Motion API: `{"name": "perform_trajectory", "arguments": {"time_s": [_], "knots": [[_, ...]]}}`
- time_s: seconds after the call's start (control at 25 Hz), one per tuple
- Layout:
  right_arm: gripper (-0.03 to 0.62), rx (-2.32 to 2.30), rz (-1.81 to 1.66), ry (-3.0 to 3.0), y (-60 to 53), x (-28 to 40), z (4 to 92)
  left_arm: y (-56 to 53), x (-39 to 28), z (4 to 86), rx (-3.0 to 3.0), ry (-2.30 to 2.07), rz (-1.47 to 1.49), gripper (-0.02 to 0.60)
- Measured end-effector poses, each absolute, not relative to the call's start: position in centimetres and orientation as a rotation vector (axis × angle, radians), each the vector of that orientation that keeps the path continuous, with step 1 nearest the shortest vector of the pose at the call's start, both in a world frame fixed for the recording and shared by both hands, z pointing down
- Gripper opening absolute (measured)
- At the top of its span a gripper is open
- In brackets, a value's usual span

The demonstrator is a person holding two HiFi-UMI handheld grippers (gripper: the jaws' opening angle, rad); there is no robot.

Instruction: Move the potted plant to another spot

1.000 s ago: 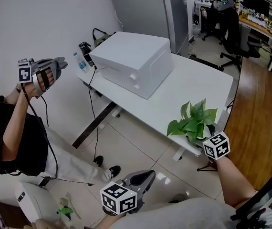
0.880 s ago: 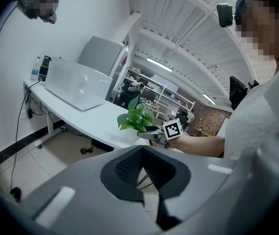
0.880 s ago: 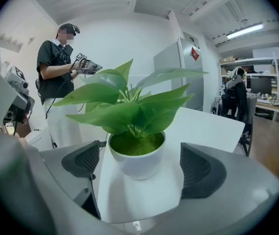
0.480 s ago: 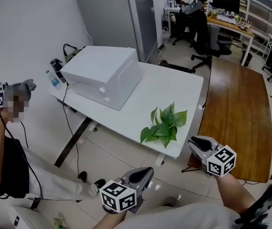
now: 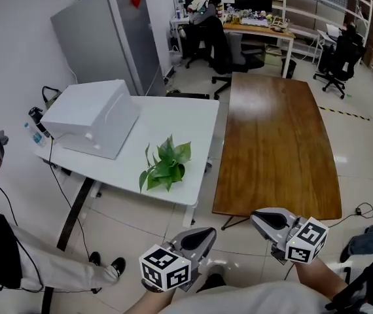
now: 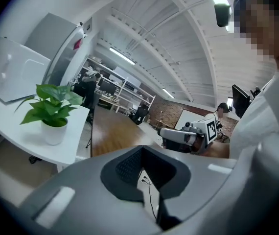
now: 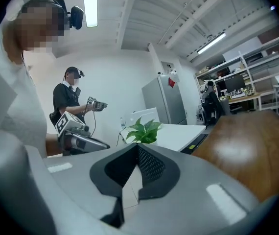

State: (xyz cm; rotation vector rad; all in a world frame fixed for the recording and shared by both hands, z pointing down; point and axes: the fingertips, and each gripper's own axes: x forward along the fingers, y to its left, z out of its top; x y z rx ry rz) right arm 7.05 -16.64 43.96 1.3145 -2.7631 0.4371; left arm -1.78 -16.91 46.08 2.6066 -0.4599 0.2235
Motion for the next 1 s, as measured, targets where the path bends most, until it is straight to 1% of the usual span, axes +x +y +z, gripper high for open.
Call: {"name": "perform_trajectory", "arguments": {"time_s": [0.24, 0.48, 0.68, 1.0], "knots": [[0.006, 1.42, 0.497, -2.742, -3.6, 11.8, 42.5, -6.5, 3.6, 43.7, 2.669, -0.428, 0.196, -0.003], [0.005, 1.446, 0.523, -2.724, 8.5, 14.0, 41.9, 4.7, 7.4, 41.7, 2.713, -0.351, 0.212, -0.003], [0.005, 1.469, 0.578, -2.714, 13.9, 14.8, 42.0, 10.8, 9.4, 40.9, 2.739, -0.251, 0.286, -0.003], [0.005, 1.507, 0.602, -2.688, 18.2, 13.8, 40.3, 15.8, 9.7, 39.6, 2.744, -0.147, 0.373, -0.003]]}}
